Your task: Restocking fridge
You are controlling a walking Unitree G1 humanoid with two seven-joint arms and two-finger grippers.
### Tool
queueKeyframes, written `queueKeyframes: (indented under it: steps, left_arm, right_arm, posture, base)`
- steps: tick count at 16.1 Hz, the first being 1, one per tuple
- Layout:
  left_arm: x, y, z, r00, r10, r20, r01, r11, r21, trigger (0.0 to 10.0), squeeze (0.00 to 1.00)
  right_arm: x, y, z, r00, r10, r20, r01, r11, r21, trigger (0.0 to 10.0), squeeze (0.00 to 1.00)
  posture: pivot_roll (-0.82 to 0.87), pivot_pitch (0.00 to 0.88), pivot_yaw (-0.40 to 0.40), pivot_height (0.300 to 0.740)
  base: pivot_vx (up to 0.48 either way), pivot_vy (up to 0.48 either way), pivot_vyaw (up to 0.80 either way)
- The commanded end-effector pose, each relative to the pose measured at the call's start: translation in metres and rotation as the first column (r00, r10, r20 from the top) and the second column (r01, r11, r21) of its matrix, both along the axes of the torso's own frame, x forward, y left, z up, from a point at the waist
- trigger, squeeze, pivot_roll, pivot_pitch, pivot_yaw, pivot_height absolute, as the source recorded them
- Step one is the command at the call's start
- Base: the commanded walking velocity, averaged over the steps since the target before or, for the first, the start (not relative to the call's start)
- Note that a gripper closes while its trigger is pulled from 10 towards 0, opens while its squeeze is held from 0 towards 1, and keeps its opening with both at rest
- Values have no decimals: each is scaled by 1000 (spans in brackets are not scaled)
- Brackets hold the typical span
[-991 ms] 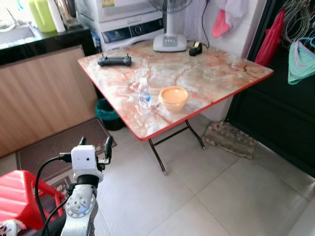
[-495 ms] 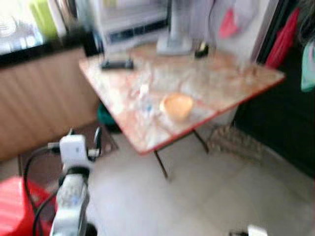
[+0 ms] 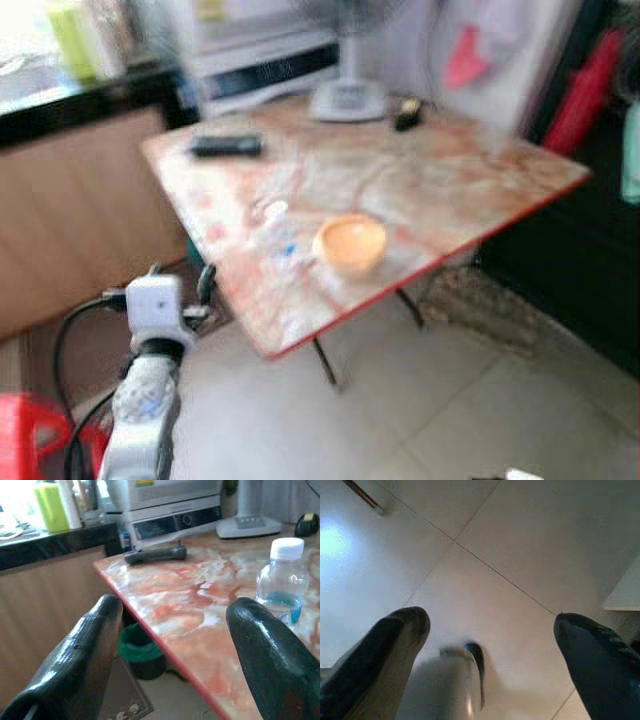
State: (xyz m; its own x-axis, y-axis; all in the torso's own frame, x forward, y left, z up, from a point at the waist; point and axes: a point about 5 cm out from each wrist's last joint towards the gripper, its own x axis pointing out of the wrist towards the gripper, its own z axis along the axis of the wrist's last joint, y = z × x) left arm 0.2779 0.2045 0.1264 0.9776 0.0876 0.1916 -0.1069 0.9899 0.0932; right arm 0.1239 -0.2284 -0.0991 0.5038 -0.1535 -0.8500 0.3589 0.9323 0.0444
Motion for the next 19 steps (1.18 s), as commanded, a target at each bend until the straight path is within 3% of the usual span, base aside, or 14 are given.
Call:
queueKeyframes:
  steps: [1,9,13,16,17,19]
  left_arm:
    - [0,-7,4,1000,-24,19,24,1000,2,10000,0]
    - [-1,-19,17,996,-67,64,68,998,-5,10000,0]
    - [-4,-24,43,983,-89,160,89,996,6,10000,0]
    - [3,-26,81,975,-99,197,96,995,23,10000,0]
    - [7,-29,96,974,-128,186,128,992,14,10000,0]
    - [17,-32,111,981,-184,68,183,983,24,10000,0]
  right_arm:
    - [-7,-6,-1,1000,-19,-17,19,1000,-17,10000,0]
    - [-10,-8,-1,998,-61,-22,61,998,-19,10000,0]
    - [-9,-8,-1,998,-66,-13,66,998,-18,10000,0]
    - [-8,-8,-1,998,-60,-12,60,998,-16,10000,0]
    - [-8,-8,-1,998,-58,-13,58,998,-15,10000,0]
    - [-7,-7,-1,998,-54,-15,53,998,-14,10000,0]
  posture:
    - [106,0,30,740]
    - [101,0,23,740]
    - [120,0,15,740]
    - [137,0,11,740]
    - [141,0,11,740]
    - [152,0,12,740]
  base:
    - [319,0,0]
    - [276,0,0]
    - [0,0,0]
    - [0,0,0]
    - [0,0,0]
    - [0,0,0]
